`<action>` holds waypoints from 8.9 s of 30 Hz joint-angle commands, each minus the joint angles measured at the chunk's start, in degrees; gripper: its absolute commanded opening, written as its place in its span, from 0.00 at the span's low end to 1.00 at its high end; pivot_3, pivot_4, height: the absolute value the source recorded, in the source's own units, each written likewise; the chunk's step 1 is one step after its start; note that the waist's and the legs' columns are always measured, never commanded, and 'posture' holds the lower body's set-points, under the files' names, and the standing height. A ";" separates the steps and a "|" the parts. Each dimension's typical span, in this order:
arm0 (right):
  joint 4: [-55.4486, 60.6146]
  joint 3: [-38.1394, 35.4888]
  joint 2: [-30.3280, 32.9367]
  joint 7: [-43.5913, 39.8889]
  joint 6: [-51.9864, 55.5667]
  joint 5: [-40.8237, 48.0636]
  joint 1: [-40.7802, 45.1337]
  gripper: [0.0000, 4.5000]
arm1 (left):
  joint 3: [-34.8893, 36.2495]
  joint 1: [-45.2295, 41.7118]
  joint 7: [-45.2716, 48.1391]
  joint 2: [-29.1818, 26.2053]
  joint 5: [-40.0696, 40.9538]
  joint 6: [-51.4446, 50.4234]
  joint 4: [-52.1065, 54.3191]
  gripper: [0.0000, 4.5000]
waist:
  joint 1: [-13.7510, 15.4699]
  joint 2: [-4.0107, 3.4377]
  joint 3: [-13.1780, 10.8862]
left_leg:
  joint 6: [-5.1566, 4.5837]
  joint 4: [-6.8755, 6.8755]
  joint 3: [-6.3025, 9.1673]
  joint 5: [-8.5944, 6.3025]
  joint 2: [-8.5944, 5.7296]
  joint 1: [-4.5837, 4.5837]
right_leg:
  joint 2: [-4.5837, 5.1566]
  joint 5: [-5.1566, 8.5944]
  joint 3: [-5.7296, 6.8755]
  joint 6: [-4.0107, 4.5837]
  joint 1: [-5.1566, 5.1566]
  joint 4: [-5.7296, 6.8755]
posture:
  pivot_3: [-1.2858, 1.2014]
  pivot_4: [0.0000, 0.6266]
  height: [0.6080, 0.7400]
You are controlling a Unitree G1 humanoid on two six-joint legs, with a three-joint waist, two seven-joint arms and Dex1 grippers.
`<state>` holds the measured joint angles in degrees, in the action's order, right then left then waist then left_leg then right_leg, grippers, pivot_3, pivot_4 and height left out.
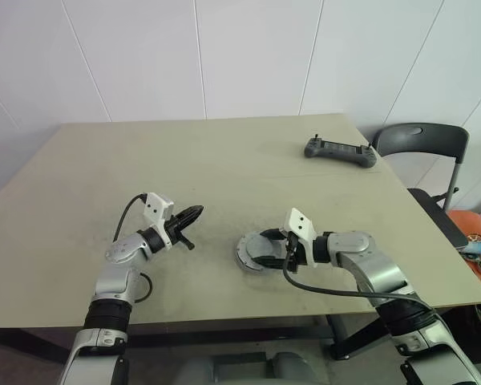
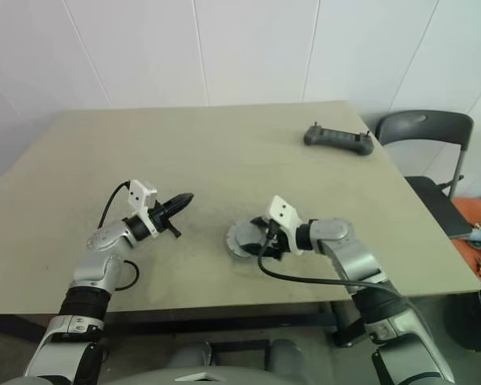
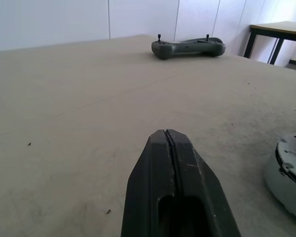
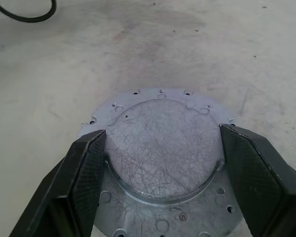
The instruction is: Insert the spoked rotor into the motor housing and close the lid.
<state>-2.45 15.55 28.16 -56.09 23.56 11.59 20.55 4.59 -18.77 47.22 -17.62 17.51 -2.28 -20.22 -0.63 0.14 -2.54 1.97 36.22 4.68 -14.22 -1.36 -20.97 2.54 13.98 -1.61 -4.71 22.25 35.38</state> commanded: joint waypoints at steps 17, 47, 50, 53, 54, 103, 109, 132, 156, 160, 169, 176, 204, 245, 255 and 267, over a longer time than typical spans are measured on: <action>3.10 -2.73 -2.96 1.83 5.68 4.83 -1.12 0.72 | -0.42 -1.23 -0.06 -0.32 0.07 0.76 0.86 0.00 | -0.09 0.00 -0.01 | 0.01 -0.13 -0.01 -0.01 0.07 0.38 | -0.03 0.00 -0.01 0.05 -0.20 -0.02 | 0.52 0.00 1.00; 1.38 -4.93 -1.07 1.13 5.52 4.96 0.40 0.72 | -1.10 -0.99 0.10 -0.38 -0.31 1.02 0.64 0.00 | 0.94 0.00 -0.01 | 0.01 -0.07 -0.02 -0.01 0.03 0.05 | 0.00 -0.01 0.00 0.05 0.02 -0.14 | 0.52 0.00 1.00; 1.64 -4.53 -0.75 1.38 5.46 4.60 0.45 0.72 | -1.17 -1.00 0.11 -0.36 -0.33 1.03 0.51 0.00 | 0.98 0.00 -0.02 | 0.01 -0.06 -0.02 -0.01 0.03 0.04 | 0.01 -0.02 0.00 0.06 0.02 -0.14 | 0.52 0.00 1.00; 0.94 -2.14 0.41 2.13 3.50 1.22 0.01 0.72 | -1.19 -0.90 0.13 -0.37 -0.34 0.97 0.64 0.00 | 0.98 0.00 -0.02 | 0.01 -0.10 -0.03 -0.01 0.03 -0.02 | 0.01 -0.02 0.00 0.06 0.09 -0.16 | 0.52 0.00 1.00; 0.89 -1.84 0.44 2.23 3.16 0.77 -0.09 0.72 | -1.21 -0.90 0.12 -0.39 -0.38 0.98 0.63 0.00 | 1.01 0.00 -0.01 | 0.01 -0.10 -0.03 -0.01 0.03 -0.07 | 0.01 -0.02 0.00 0.06 0.14 -0.17 | 0.52 0.00 1.00; -3.05 2.21 2.83 2.54 0.09 -5.32 -0.39 0.72 | -1.49 -0.14 0.19 -0.11 -0.31 0.96 1.57 0.00 | 1.14 0.11 0.06 | 0.01 -0.02 -0.03 0.00 0.01 0.07 | 0.01 -0.05 0.00 0.10 -0.02 -0.14 | 0.52 0.00 1.00; -2.81 3.74 4.12 1.08 3.14 -5.03 -1.08 0.72 | -1.82 -0.02 0.59 -0.07 -0.27 0.77 1.82 0.00 | 0.72 0.12 0.06 | 0.23 -0.01 -0.03 -0.14 0.11 0.60 | 0.09 -0.02 0.15 0.11 -0.32 -0.34 | 0.52 0.00 1.00; -1.93 4.06 2.05 2.31 4.26 -3.99 -1.09 0.72 | -19.08 14.74 0.71 1.33 -7.35 2.62 21.49 0.00 | -0.40 -0.42 0.14 | 0.25 -0.17 0.06 -0.17 0.26 0.39 | 0.40 0.01 0.38 0.08 -0.43 -1.34 | 0.52 0.00 1.00; -1.47 3.27 1.02 3.68 4.84 -4.12 -1.68 0.72 | -15.81 -21.69 3.85 13.69 -8.40 6.48 -24.40 0.00 | -0.16 0.10 0.31 | -0.26 -0.36 0.10 -0.41 -0.45 0.48 | 0.90 -0.63 0.71 -0.64 0.06 -1.11 | 0.52 0.00 1.00; -1.50 3.31 0.96 3.68 4.84 -4.12 -1.67 0.72 | -13.66 -21.29 7.38 12.78 -6.58 7.27 -23.17 0.00 | 0.02 0.05 0.29 | -0.25 -0.31 0.11 -0.42 -0.21 0.54 | 0.65 -0.63 0.78 -0.46 0.05 -1.04 | 0.52 0.00 1.00; -2.00 3.51 0.74 3.72 4.70 -4.04 -1.39 0.72 | -9.72 -20.39 14.47 7.38 -3.19 5.14 -19.67 0.00 | -0.09 0.04 0.28 | -0.21 -0.24 0.05 -0.44 -0.18 0.52 | 0.71 -0.63 0.78 -0.46 -0.04 -1.19 | 0.52 0.00 1.00; -2.40 3.57 0.47 3.87 4.60 -4.11 -1.34 0.72 | -12.43 -17.79 18.68 3.53 -5.79 2.05 -16.82 0.00 | -0.07 0.04 0.28 | -0.23 -0.24 0.05 -0.43 -0.18 0.54 | 0.71 -0.63 0.76 -0.45 -0.04 -1.17 | 0.52 0.00 1.00; -2.44 3.42 0.44 4.79 4.64 -4.44 -1.69 0.72 | -18.60 -19.05 28.62 0.43 -13.28 1.83 -26.07 0.00 | -0.10 0.01 0.35 | -0.11 -0.21 0.10 -0.50 -0.13 0.63 | 0.74 -0.63 0.79 -0.44 0.00 -1.20 | 0.52 0.00 1.00; -1.28 -11.70 -1.49 4.80 21.44 11.84 1.67 1.00 | -17.26 -20.12 25.05 2.38 -13.73 3.13 -26.92 0.00 | 0.34 -0.09 0.39 | -0.24 -0.34 0.04 -0.44 -0.26 0.37 | 0.97 -0.63 0.83 -0.47 0.11 -1.22 | 0.52 0.00 1.00; -1.26 -11.12 -0.80 6.27 41.24 17.56 -1.39 1.00 | -16.97 -20.70 24.76 2.67 -13.81 2.88 -27.25 0.00 | 0.41 -0.08 0.40 | -0.25 -0.35 0.02 -0.44 -0.25 0.41 | 0.96 -0.63 0.87 -0.47 0.06 -1.22 | 0.52 0.00 1.00; -6.80 -24.55 -13.38 19.42 57.40 24.00 3.21 1.00 | -19.99 -15.50 28.84 2.03 -14.09 1.61 -20.71 0.00 | -0.60 0.18 0.57 | -0.28 -0.67 0.00 -0.45 -0.13 0.60 | 0.83 -0.63 0.81 -0.48 0.11 -1.22 | 0.52 0.00 1.00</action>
<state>-4.76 -7.95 17.70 -40.88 79.22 35.51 22.62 -11.61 -36.87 73.83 -15.88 5.20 0.40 -41.83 -1.22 0.32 -1.97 1.69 35.50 4.70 -14.67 -1.40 -20.29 3.28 13.34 -0.84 -5.17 22.34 34.20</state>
